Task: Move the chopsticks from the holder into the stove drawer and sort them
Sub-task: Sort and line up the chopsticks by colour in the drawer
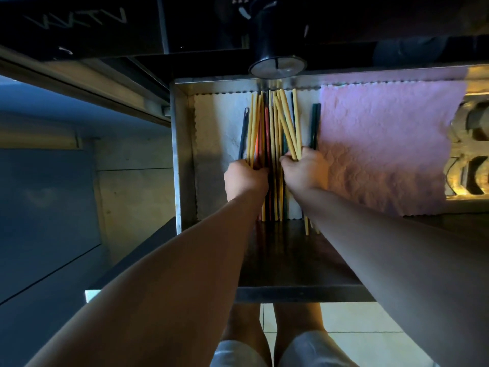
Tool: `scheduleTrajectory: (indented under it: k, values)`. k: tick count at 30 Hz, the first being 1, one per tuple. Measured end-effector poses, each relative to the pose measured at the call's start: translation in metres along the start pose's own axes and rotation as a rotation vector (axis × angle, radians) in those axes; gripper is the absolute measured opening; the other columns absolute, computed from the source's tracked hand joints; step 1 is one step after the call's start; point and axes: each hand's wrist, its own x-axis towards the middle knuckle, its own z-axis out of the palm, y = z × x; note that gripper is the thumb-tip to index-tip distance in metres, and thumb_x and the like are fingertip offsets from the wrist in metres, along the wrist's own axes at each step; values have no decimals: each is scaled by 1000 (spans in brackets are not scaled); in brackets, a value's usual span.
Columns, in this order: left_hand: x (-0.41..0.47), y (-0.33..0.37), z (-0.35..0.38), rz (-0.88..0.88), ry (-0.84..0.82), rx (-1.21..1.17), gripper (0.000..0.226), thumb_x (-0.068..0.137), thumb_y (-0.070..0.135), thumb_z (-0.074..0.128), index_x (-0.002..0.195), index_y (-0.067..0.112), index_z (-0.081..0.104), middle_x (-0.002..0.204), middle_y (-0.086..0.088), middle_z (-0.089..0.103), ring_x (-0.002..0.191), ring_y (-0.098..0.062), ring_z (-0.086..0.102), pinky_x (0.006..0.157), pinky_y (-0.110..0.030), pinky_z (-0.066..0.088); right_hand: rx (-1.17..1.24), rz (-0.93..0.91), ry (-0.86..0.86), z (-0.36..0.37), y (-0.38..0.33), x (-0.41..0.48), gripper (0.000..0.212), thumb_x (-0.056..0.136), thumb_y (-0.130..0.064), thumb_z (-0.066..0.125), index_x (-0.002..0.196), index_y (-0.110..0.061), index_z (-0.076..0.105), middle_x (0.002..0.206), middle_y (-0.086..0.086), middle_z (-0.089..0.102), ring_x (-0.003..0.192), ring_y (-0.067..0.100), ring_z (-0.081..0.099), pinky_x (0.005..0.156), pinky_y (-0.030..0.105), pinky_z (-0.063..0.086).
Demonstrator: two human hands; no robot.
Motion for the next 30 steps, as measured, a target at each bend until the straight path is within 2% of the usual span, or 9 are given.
scheduleTrajectory:
  k: [3, 5, 9, 13, 19, 22, 25, 27, 30]
  values:
    - [-3, 7, 3, 4, -23, 16, 29, 80, 28, 69, 99, 7, 66, 86, -5, 63, 78, -23, 63, 62, -27, 49, -14, -3, 10, -3, 0, 0, 26, 88, -26, 63, 104, -6, 69, 102, 14, 69, 96, 29, 65, 82, 32, 51]
    - [-5, 10, 3, -19, -27, 7, 35, 79, 31, 70, 103, 7, 64, 83, -2, 58, 77, -21, 58, 65, -28, 48, -27, -12, 16, -3, -1, -1, 25, 88, -26, 62, 100, -6, 69, 99, 14, 69, 93, 30, 65, 80, 33, 51]
    - [-4, 10, -3, -32, -9, -6, 42, 79, 36, 67, 111, 8, 66, 92, -4, 63, 77, -19, 56, 65, -27, 43, -66, -25, 15, -1, -4, -2, 27, 87, -27, 63, 100, -5, 68, 100, 15, 69, 95, 31, 65, 84, 37, 54]
    - [-5, 7, -13, 8, -7, -33, 40, 80, 37, 62, 106, 7, 68, 97, -11, 69, 86, -28, 66, 68, -26, 47, -107, -2, -9, 3, -9, -4, 33, 84, -33, 67, 106, -9, 66, 109, 12, 68, 102, 31, 64, 88, 40, 53]
    - [-11, 6, -19, 54, -43, -72, 38, 87, 33, 56, 109, 4, 66, 100, -13, 69, 90, -30, 65, 68, -26, 44, -237, -30, -28, 2, -16, -2, 24, 91, -23, 59, 108, -6, 64, 114, 14, 66, 109, 31, 62, 86, 31, 47]
    - [-16, 8, -18, 48, -45, -94, 36, 88, 32, 54, 112, 6, 65, 103, -12, 68, 95, -30, 65, 79, -30, 51, -197, 12, -6, -2, -18, 0, 26, 89, -24, 62, 107, -6, 65, 113, 13, 67, 107, 30, 63, 84, 30, 48]
    - [-19, 10, -16, 32, -39, -123, 37, 90, 30, 52, 118, 9, 61, 109, -11, 66, 100, -29, 63, 91, -37, 52, -105, 12, -4, -6, -18, -1, 27, 87, -30, 65, 94, -4, 65, 102, 15, 68, 97, 31, 64, 73, 28, 44]
    - [-19, 11, -12, 24, -22, -125, 34, 91, 27, 52, 120, 10, 59, 108, -8, 65, 98, -26, 63, 85, -31, 51, -63, 21, -11, -10, -17, -2, 27, 86, -30, 61, 95, -4, 65, 99, 15, 67, 94, 32, 64, 71, 26, 40]
    - [-19, 12, -5, 35, 18, -134, 26, 89, 25, 60, 111, 12, 62, 94, -3, 63, 85, -22, 61, 75, -27, 48, -8, 81, -43, -18, -14, -3, 32, 91, -30, 52, 112, -7, 60, 107, 14, 64, 101, 32, 62, 73, 25, 36]
